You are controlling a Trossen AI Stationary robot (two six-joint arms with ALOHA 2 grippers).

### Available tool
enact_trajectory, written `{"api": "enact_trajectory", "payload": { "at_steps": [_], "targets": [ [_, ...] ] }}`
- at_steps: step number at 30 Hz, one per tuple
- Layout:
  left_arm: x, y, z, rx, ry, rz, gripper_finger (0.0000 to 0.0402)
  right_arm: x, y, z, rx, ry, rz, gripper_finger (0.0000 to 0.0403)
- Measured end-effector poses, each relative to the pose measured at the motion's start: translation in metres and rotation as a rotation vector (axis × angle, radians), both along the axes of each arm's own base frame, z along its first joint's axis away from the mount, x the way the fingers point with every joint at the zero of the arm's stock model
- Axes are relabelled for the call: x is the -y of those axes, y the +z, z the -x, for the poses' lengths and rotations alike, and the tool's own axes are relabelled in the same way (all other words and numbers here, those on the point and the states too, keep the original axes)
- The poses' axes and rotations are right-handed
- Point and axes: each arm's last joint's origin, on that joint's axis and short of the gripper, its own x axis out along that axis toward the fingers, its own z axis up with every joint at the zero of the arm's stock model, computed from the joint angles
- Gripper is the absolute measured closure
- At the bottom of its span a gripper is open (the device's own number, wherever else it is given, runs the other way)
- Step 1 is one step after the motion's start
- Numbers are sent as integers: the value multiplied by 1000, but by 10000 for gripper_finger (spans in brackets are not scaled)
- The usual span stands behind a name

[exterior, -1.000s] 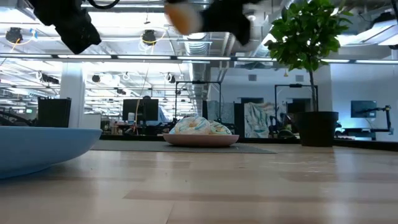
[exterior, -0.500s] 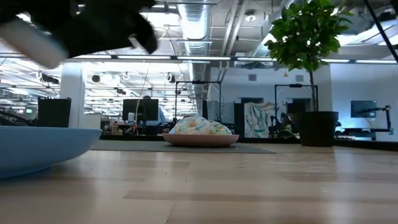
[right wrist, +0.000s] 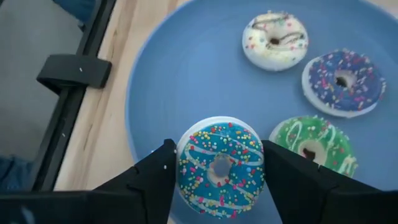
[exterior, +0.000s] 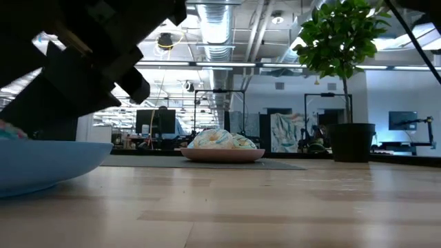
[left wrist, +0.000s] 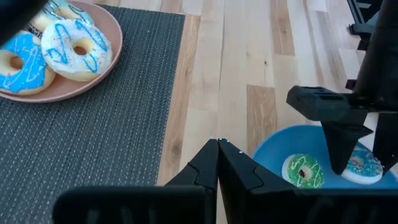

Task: Pick & Place donuts
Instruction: Put the small blue donut on the blue plate, then put the small purple donut on the blue plate

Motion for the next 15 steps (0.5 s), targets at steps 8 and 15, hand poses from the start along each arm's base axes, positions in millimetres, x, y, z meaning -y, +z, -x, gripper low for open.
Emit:
{"api": "enact_trajectory", "payload": {
  "at_steps": [8,15],
  "targets": [
    [0,0,0,3,34,49,401,3,1,-2,-3,-4,-16,160],
    [0,0,0,3,34,50,401,2,1,-1,-12,-14,-41,136]
  ]
}}
